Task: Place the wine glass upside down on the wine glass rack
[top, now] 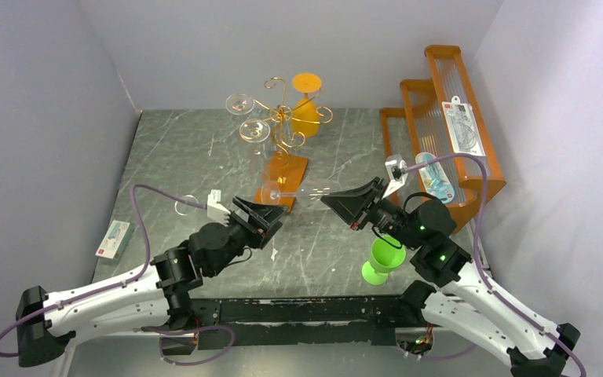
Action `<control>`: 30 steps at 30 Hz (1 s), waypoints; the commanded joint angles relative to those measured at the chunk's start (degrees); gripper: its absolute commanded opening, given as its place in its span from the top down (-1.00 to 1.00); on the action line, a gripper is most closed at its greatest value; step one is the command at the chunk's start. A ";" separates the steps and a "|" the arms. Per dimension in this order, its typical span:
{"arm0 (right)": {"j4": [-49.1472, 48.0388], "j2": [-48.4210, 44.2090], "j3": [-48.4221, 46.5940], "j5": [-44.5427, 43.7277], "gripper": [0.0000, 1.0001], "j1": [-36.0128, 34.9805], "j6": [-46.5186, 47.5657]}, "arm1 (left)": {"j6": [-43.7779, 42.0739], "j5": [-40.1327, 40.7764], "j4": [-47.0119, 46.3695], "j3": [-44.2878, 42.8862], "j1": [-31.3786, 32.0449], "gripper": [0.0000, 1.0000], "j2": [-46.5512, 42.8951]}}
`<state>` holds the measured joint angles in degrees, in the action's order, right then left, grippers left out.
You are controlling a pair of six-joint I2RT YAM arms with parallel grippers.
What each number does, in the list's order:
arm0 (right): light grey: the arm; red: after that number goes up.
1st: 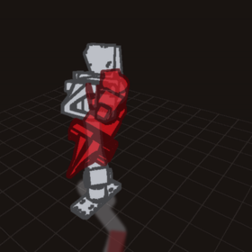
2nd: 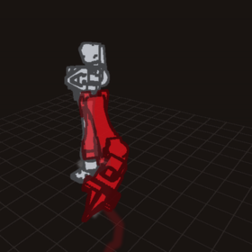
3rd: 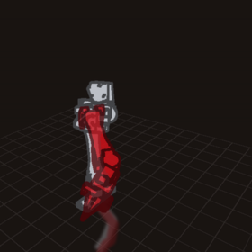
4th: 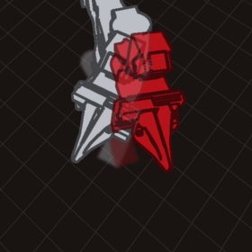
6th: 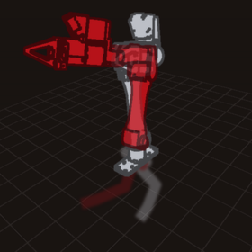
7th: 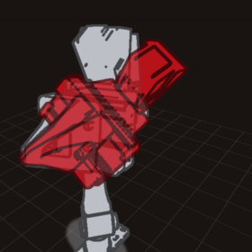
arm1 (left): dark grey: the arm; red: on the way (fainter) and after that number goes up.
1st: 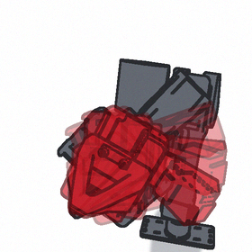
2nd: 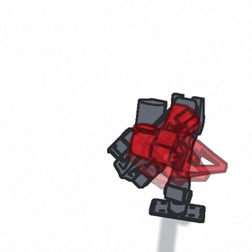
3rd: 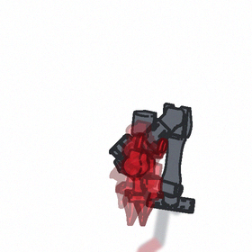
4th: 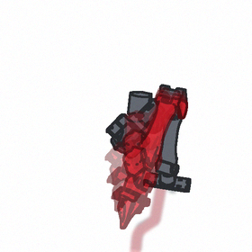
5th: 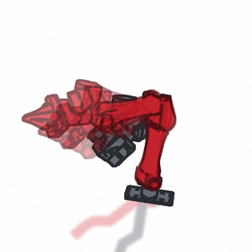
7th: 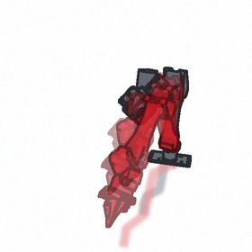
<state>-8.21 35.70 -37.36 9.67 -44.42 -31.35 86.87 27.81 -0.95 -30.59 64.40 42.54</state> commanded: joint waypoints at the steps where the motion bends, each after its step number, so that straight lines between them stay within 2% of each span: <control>1: -7.90 0.92 -0.41 8.20 1.00 0.21 0.09 | 4.29 2.32 -12.28 4.09 0.20 -0.57 -3.65; 4: -8.83 2.55 -0.76 10.76 1.00 0.22 0.40 | 6.38 4.48 -10.05 4.44 0.20 -0.63 -5.93; 8: -10.29 3.76 -0.27 12.94 1.00 0.21 0.43 | 7.50 5.62 -9.01 4.26 0.24 -0.85 -7.38; 10: -11.05 4.13 -0.13 13.97 1.00 0.21 0.35 | 8.15 6.16 -11.60 5.43 0.20 -0.92 -7.91; 14: -13.81 4.78 0.18 16.72 1.00 0.17 -0.70 | 11.03 8.56 -20.40 10.16 0.20 -0.92 -9.23; 16: -14.40 5.13 0.22 17.45 1.00 0.21 -0.70 | 12.58 9.26 -23.06 11.53 0.21 -0.85 -8.68; 20: -15.69 5.46 0.31 19.11 1.00 0.17 -1.14 | 15.90 9.53 -19.99 9.11 0.22 -0.68 -5.44; 25: -16.21 5.89 0.91 21.43 1.00 0.05 -0.87 | 17.37 12.40 -22.51 7.82 0.22 -0.51 -2.79; 30: -14.49 5.52 1.23 21.70 1.00 0.04 1.65 | 20.07 16.02 -18.61 5.96 0.20 -0.19 -2.65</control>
<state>-21.12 42.02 -36.84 28.99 -44.27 -31.44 103.79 38.06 -19.49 -21.47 64.40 40.14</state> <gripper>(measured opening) 0.032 0.677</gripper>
